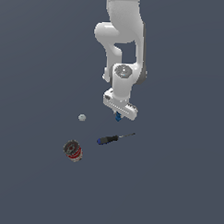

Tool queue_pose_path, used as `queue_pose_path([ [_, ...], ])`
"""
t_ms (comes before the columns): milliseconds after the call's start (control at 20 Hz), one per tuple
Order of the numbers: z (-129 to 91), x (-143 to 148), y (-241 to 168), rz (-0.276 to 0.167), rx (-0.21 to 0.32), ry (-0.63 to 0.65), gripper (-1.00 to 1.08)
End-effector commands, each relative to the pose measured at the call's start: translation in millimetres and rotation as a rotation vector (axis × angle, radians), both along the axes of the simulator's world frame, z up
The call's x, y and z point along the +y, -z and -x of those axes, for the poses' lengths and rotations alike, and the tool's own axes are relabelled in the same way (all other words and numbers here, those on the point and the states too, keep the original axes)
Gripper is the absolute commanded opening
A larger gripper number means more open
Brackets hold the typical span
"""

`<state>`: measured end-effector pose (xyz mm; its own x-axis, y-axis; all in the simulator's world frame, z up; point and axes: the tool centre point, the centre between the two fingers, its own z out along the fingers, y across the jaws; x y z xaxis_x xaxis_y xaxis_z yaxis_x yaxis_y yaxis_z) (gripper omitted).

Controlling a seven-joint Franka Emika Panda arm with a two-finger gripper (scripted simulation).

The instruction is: Pick up a designated object from a clutter of objects.

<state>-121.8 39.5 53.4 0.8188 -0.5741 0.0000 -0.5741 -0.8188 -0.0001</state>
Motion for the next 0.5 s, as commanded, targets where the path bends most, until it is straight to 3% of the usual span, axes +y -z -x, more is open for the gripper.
queue_pose_path([
  [0, -3.7, 1.0, -5.8, 0.000, -0.001, 0.000, -1.00],
  [450, -29.3, 8.4, -46.9, 0.000, -0.001, 0.000, -1.00],
])
